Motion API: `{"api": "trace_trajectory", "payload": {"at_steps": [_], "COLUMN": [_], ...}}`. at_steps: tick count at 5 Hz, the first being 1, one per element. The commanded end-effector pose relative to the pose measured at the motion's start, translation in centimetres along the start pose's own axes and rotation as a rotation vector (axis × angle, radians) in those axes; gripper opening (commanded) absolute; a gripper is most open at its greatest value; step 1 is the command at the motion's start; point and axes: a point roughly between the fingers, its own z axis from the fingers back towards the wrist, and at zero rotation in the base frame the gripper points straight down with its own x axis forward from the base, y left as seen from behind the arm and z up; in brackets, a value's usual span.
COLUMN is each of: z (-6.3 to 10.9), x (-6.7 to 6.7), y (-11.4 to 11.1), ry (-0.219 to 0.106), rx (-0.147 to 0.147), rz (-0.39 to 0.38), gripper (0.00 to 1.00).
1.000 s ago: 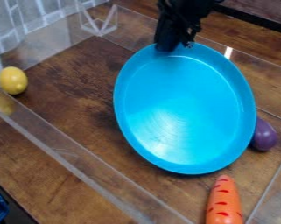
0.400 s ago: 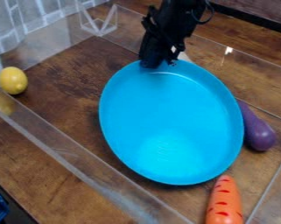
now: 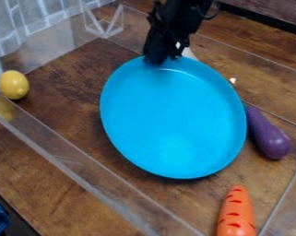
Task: Remove the carrot from the blue tray and put it on the table
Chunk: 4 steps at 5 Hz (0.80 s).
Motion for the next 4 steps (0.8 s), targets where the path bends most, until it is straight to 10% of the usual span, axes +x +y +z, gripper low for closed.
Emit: {"api": "trace_trajectory", "payload": {"at_steps": [1,4], "z": [2.6,4.1], "x": [-0.9,-2.1], "y": [2.5,3.5], "ry": [-0.064,-0.066], "rx": [0.062,0.082], "rz": [-0.030,-0.101], "gripper": [0.00,0.00]}}
